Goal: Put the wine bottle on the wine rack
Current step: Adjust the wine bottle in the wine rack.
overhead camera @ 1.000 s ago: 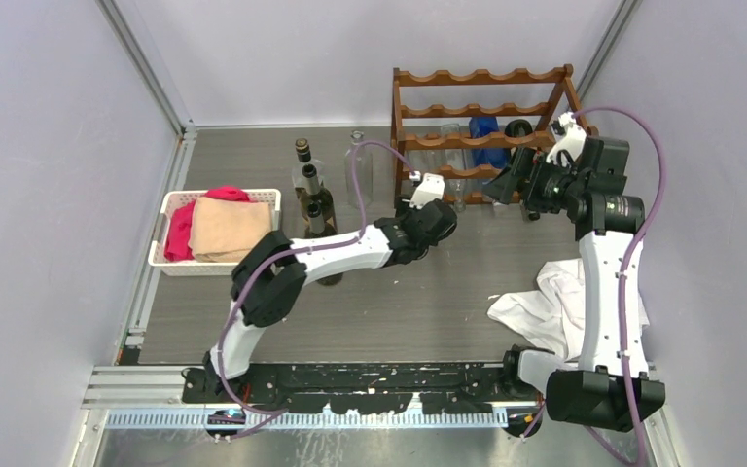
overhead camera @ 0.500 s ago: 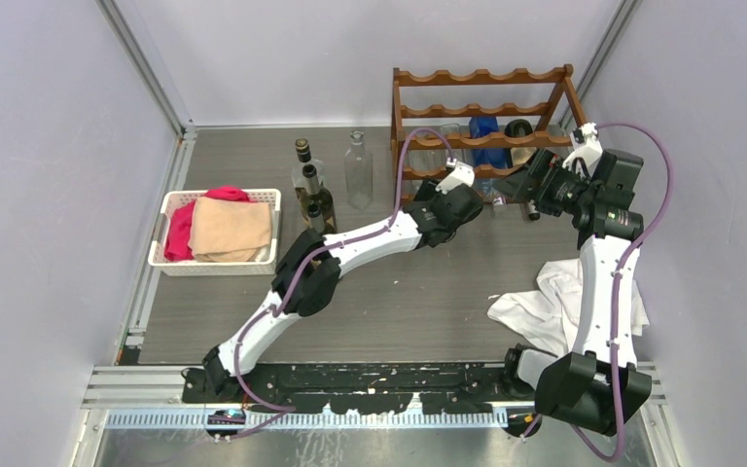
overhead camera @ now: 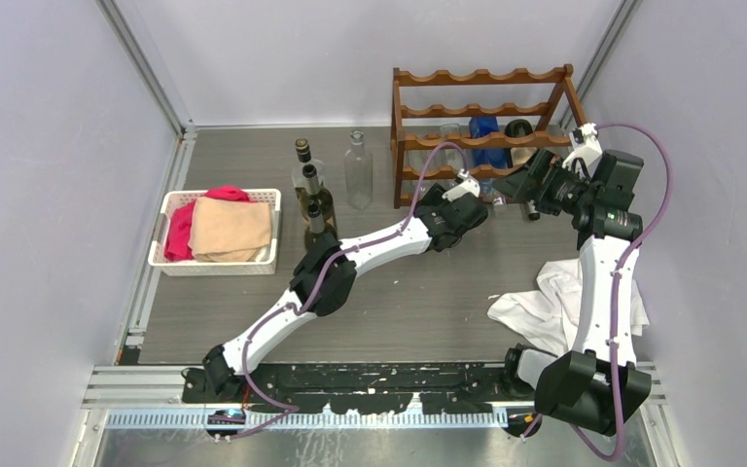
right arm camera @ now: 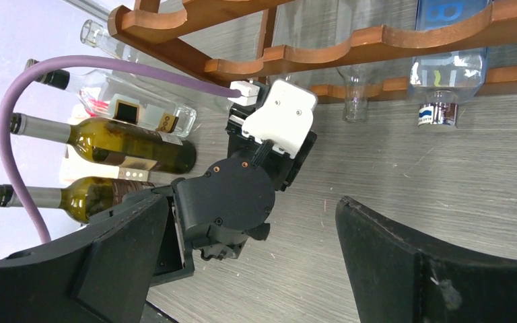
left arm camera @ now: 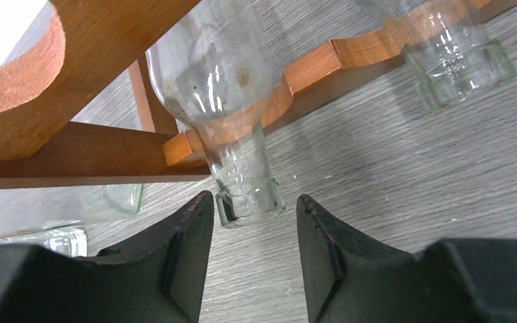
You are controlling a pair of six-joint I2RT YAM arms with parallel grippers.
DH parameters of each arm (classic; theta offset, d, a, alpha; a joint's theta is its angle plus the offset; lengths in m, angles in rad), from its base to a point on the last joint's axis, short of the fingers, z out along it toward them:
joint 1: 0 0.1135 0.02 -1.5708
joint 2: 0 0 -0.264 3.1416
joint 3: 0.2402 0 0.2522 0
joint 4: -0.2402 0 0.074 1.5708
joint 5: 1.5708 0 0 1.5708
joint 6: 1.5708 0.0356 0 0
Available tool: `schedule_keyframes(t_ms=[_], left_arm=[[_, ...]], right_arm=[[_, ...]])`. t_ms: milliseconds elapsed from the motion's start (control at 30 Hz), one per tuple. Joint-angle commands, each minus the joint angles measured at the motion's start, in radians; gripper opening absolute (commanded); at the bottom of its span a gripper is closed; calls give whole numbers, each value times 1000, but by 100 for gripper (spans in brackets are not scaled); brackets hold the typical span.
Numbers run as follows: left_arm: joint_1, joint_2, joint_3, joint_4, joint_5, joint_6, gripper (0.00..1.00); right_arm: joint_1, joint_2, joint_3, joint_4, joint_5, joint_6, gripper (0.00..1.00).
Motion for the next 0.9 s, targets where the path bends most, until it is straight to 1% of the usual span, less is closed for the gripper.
schedule_keyframes(t_ms=[0,367,500,700,800,867], left_arm=[[2,6,66,15,-45,37,48],[2,46,132,6,-60,71,48],[3,49,132,1,-51,71,37],[3,47,124,-16,-36,52,25],[3,44,115,-33,-15,26,15],[4,38,99,-38,3,5,10]], right_arm=[[-5,-4,4,50,-24,2,100],[-6,1,0,54,-26,2,100],[-6,3,-1,54,-27,2,100],[-6,5,1,54,-26,3,100],[-5,5,1,54,-26,2,100],[-5,5,2,54,-25,2,100]])
